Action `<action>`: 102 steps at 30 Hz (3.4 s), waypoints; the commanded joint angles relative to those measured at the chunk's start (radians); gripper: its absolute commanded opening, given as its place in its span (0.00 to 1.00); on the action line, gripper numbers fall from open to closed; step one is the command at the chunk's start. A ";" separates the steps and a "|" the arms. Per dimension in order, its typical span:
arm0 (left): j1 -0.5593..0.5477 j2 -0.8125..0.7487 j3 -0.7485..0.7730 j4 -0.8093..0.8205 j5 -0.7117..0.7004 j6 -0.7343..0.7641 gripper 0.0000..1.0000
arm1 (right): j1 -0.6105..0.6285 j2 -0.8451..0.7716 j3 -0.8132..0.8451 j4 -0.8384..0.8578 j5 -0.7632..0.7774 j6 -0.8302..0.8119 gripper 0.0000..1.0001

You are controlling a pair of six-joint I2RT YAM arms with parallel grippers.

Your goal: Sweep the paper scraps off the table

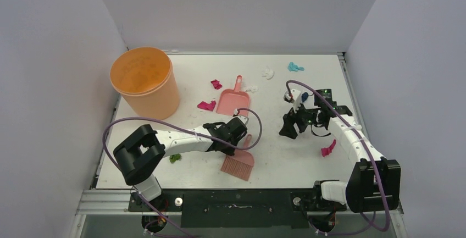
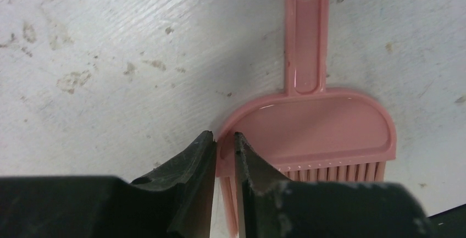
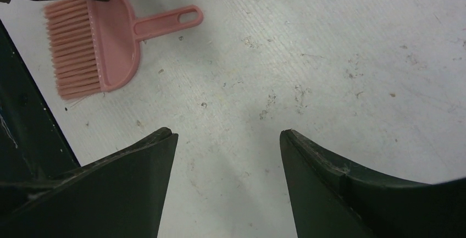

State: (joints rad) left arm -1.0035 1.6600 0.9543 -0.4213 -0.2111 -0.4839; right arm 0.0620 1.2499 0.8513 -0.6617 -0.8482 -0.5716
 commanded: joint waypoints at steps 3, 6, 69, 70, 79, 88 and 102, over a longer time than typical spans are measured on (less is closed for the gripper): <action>0.000 0.056 0.017 0.066 0.057 0.067 0.06 | 0.023 0.007 0.007 0.022 -0.106 -0.206 0.69; -0.021 0.047 0.004 0.085 0.042 0.129 0.00 | 0.027 0.018 0.003 -0.049 -0.140 -0.392 0.68; -0.142 -0.890 -0.457 0.150 -0.180 -0.450 0.52 | 0.562 0.404 0.079 -0.110 0.311 -0.751 0.49; -0.141 -0.888 -0.458 0.154 -0.179 -0.450 0.52 | 0.560 0.387 0.063 -0.101 0.313 -0.747 0.47; -0.134 -0.868 -0.495 0.212 -0.163 -0.452 0.52 | 0.561 0.230 -0.070 -0.042 0.353 -0.697 0.30; -0.118 -0.745 -0.451 0.305 -0.096 -0.323 0.54 | 0.569 0.078 -0.185 0.057 0.347 -0.604 0.08; -0.002 -0.354 -0.278 0.550 0.143 -0.084 0.60 | 0.593 -0.141 -0.252 0.074 0.357 -0.566 0.05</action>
State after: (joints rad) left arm -1.0203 1.2461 0.6647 -0.0658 -0.1932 -0.6357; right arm 0.6441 1.1584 0.6247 -0.6247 -0.4931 -1.1572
